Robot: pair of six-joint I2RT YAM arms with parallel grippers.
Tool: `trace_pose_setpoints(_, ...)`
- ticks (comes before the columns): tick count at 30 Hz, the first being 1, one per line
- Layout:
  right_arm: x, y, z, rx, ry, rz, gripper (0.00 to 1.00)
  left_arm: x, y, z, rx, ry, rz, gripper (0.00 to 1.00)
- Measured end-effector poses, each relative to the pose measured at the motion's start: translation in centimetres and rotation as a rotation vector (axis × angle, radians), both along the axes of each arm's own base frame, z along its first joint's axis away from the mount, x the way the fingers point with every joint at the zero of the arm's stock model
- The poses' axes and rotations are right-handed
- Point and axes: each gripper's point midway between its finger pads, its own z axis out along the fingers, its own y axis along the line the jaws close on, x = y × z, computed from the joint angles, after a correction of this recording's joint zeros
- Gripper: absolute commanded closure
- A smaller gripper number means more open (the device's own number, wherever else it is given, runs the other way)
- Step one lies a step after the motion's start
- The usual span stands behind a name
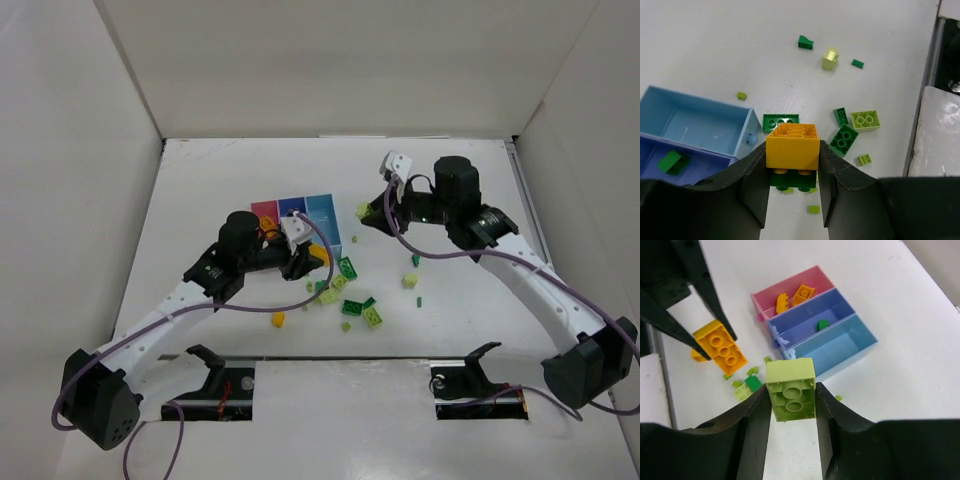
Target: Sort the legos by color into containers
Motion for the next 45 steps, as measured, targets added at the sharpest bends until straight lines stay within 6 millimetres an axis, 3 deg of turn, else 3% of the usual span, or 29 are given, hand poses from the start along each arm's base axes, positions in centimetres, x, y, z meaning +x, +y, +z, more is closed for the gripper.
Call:
trace_pose_setpoints(6, 5.9, 1.8, -1.8, -0.04, 0.064, -0.078, 1.0, 2.6, 2.3, 1.4, -0.03, -0.007, 0.197, 0.74)
trace_pose_setpoints(9, 10.0, 4.1, -5.0, -0.084, 0.123, -0.121, 1.0, 4.0, 3.6, 2.6, -0.06, -0.028, 0.3, 0.74)
trace_pose_setpoints(14, 14.1, 7.8, -11.0, -0.171, 0.202, -0.164, 1.0, 5.5, 5.6, 4.2, -0.098, -0.067, 0.414, 0.74)
trace_pose_setpoints(17, 14.7, 9.3, -13.9, -0.216, 0.231, -0.182, 0.98, 5.7, 5.9, 4.6, -0.107, -0.075, 0.436, 0.74)
trace_pose_setpoints(20, 15.0, 9.8, -15.3, -0.246, 0.242, -0.213, 0.94, 5.8, 6.1, 4.6, -0.107, -0.076, 0.452, 0.73)
trace_pose_setpoints(28, 17.5, 9.6, -15.4, -0.257, 0.211, -0.327, 0.76, 6.2, 6.3, 4.2, -0.098, -0.067, 0.472, 0.73)
trace_pose_setpoints(32, 18.1, 9.5, -16.7, -0.277, 0.221, -0.352, 0.64, 6.3, 6.2, 3.8, -0.089, -0.056, 0.472, 0.73)
trace_pose_setpoints(36, 18.3, 9.6, -17.5, -0.287, 0.232, -0.358, 0.44, 6.4, 6.2, 3.5, -0.083, -0.049, 0.472, 0.72)
trace_pose_setpoints(41, 18.3, 9.6, -17.5, -0.282, 0.236, -0.359, 0.32, 6.5, 6.0, 3.3, -0.083, -0.036, 0.47, 0.72)
trace_pose_setpoints(45, 18.1, 9.7, -17.2, -0.281, 0.236, -0.347, 0.3, 6.4, 6.0, 3.2, -0.086, -0.031, 0.471, 0.72)
